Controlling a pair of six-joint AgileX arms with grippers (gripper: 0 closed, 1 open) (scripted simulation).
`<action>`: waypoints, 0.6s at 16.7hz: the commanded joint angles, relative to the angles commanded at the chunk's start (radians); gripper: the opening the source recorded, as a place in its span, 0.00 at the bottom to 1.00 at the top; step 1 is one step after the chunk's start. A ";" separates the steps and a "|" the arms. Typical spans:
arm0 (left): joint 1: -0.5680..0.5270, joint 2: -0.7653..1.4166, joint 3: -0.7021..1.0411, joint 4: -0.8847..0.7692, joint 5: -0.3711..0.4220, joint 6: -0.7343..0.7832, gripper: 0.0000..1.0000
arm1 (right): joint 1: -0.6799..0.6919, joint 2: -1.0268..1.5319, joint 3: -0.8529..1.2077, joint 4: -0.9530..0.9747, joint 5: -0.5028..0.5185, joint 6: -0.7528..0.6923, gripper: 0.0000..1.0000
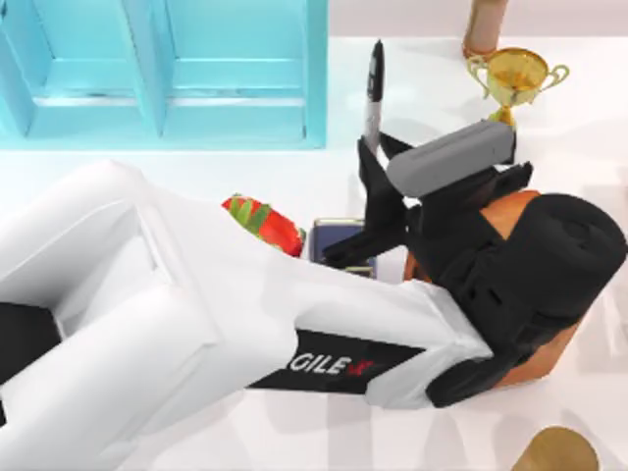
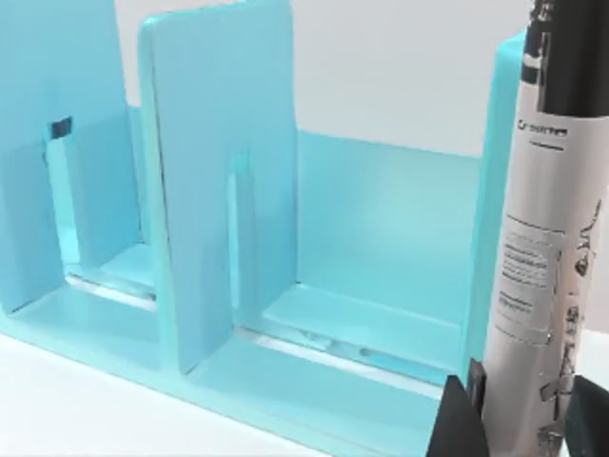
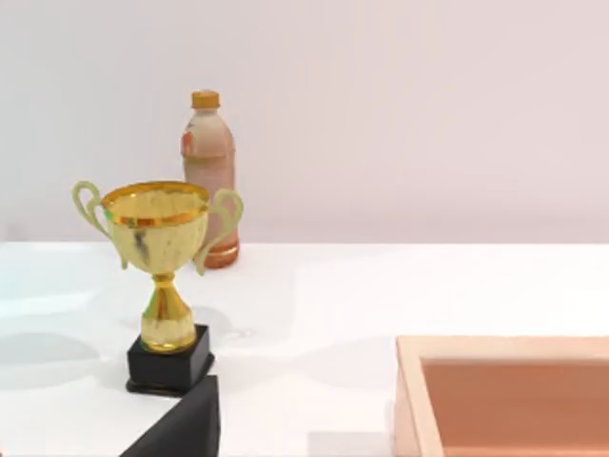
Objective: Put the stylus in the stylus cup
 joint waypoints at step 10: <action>0.011 -0.001 0.003 -0.043 0.011 -0.039 0.00 | 0.000 0.000 0.000 0.000 0.000 0.000 1.00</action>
